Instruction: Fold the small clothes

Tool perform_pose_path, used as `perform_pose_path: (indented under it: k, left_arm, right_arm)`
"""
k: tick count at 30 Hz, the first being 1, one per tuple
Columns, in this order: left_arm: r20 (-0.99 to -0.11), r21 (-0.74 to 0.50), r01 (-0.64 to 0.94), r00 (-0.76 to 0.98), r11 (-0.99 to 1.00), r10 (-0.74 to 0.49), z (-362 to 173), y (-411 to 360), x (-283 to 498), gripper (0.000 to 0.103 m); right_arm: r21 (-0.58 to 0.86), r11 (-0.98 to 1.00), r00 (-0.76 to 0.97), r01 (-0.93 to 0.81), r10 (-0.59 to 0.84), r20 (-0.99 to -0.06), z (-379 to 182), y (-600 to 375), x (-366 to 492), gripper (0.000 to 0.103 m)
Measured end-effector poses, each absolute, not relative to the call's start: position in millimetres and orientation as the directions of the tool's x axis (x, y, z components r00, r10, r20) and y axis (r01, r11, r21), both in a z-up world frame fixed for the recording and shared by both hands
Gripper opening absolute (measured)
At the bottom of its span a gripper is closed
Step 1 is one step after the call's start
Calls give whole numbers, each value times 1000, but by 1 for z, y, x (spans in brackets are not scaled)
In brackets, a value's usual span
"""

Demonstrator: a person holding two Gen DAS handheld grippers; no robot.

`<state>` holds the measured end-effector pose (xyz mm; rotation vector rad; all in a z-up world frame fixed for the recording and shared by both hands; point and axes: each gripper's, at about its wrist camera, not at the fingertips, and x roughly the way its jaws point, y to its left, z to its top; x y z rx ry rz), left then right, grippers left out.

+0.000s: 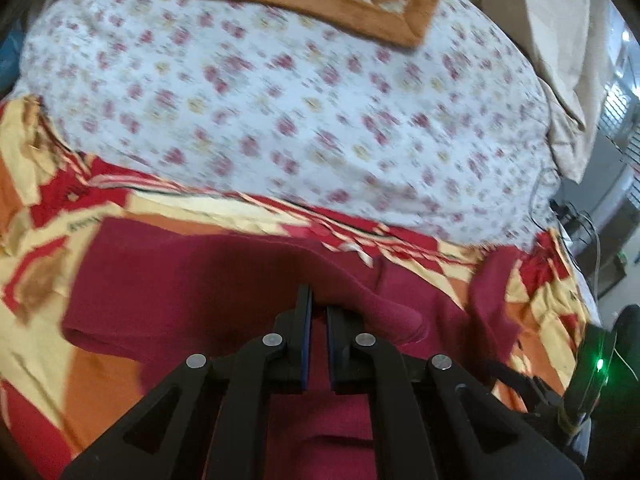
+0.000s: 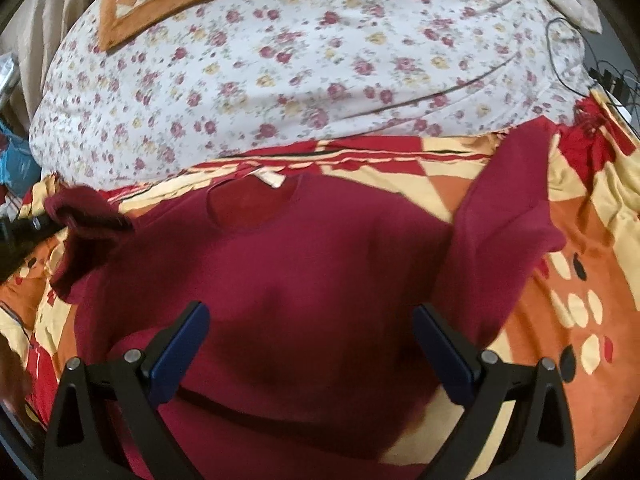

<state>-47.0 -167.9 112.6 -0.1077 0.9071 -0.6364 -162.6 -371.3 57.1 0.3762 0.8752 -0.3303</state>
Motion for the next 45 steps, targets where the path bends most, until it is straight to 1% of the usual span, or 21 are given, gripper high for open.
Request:
perform_pose_path:
  k: [3,4,5,7,9,11,12,15,20,23,24,25,26,27,28,29,31,36,39,42,45]
  left_arm:
    - [-736,-356,493,376,794,-563,88,-192,-59,0]
    - [-751,-353,496,355,793,-557,79,-199,-62,2]
    - [-767,-353,505,326,788,-553,69,-206,-64,4]
    - [-783,-363,533,271,764,-561,55,-212,-66,15]
    - [-791,-388,546,216,743,-572,47,-210,-66,16]
    - [-791,-413,541,186,733,-583,48,-200,-67,21]
    - [-793,-409,540,188,736,-579,52,-192,-68,23]
    - [-805,-299,550,293,780,-515,70,-161,-74,23]
    - [-806,-190,495,414,848,-422,78,-110,-67,24]
    - [-816,-185,442,429,878,-388,72,-82,-56,24]
    - [-820,-194,418,428,887,-381,69,-73,-51,24]
    - [-821,-202,400,428,894,-377,67,-67,-47,24]
    - [-822,-212,375,431,902,-373,66,-58,-43,24]
    - [-820,-217,361,437,907,-370,65,-54,-42,24]
    - [-817,-222,340,447,914,-365,66,-47,-39,24]
    - [-814,-224,326,455,918,-361,68,-41,-38,24]
    - [-809,-229,301,470,926,-353,69,-32,-33,24]
    - [-801,-261,255,481,931,-356,71,-25,-25,24]
    - [-803,-273,269,464,924,-372,68,-35,-27,24]
    - [-814,-266,311,435,912,-385,63,-52,-33,24]
    - [-815,-267,336,422,903,-397,63,-61,-34,24]
  right_arm:
    - [197,864,600,464,-143,-787,58,-388,-169,103]
    - [202,859,600,471,-144,-787,57,-391,-170,103]
    - [207,854,598,478,-143,-788,56,-396,-171,103]
    - [216,852,599,477,-135,-789,55,-399,-172,103]
    - [223,859,605,461,-120,-787,56,-398,-173,103]
    - [245,869,617,429,-84,-782,57,-394,-171,101]
    - [260,873,624,412,-62,-779,58,-393,-169,98]
    - [318,887,637,335,36,-770,57,-383,-160,90]
    - [421,863,617,279,175,-767,44,-368,-137,89]
    - [428,870,607,245,207,-767,35,-354,-127,89]
    - [408,885,603,224,203,-771,32,-347,-123,83]
    - [376,907,598,190,197,-777,30,-339,-118,75]
    - [338,928,592,157,186,-784,29,-333,-112,37]
    - [281,951,585,129,155,-796,30,-326,-109,8]
    - [213,969,594,123,101,-798,34,-323,-107,8]
    - [178,977,625,120,65,-778,44,-323,-109,7]
    - [143,981,681,128,18,-732,63,-330,-116,7]
    - [1,970,732,244,-184,-656,98,-360,-138,7]
    - [-43,947,708,317,-267,-654,97,-382,-141,7]
    - [-106,917,645,386,-350,-680,76,-402,-138,6]
    - [-86,895,605,437,-364,-708,61,-424,-142,6]
